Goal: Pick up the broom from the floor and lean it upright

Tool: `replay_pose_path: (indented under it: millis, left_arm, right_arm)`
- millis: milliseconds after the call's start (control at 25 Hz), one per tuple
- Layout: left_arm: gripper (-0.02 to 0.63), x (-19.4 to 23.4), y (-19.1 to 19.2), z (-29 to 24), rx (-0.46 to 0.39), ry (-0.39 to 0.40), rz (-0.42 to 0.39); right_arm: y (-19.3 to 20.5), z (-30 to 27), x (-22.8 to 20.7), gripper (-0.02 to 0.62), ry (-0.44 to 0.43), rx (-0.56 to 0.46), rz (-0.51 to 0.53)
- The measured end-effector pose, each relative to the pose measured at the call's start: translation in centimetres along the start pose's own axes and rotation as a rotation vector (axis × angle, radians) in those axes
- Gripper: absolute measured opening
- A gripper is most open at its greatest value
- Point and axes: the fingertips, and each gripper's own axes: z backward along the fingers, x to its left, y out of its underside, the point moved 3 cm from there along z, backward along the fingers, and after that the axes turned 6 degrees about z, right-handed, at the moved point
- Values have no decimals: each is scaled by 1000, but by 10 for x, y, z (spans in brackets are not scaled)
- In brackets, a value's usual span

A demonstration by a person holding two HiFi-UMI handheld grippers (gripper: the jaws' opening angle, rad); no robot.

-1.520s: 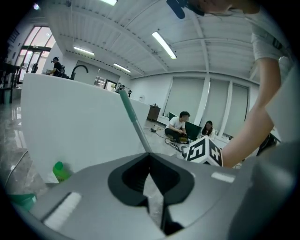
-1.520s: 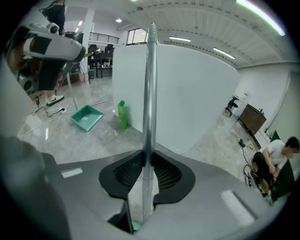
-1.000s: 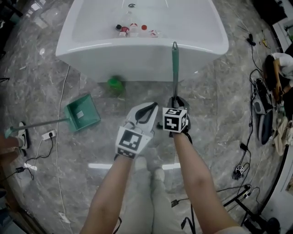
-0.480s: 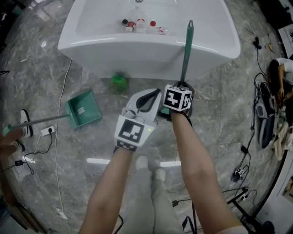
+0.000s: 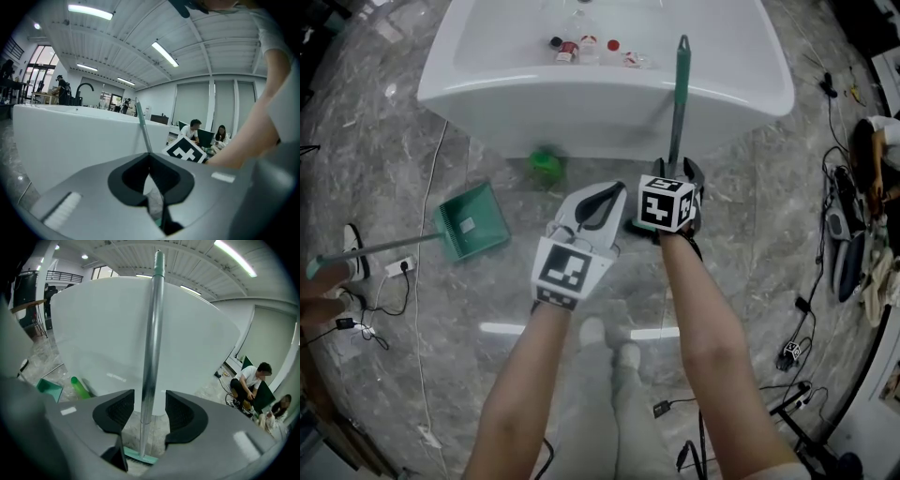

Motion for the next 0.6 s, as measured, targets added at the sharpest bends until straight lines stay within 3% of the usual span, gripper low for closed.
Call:
replay_pose_path:
  millis: [240,360,600]
  left_arm:
    - [-2,-6,-1,2,10,-14,27]
    - [-2,-12,-7,10,4,-33,44]
    - [-2,-43,-24,24,23,-22,53]
  right_arm:
    - [3,25,-6,213,-58,-26,30]
    - [4,54,-8,211,-107,-56,-10]
    - [6,122,-10,116,-214,-71,-18]
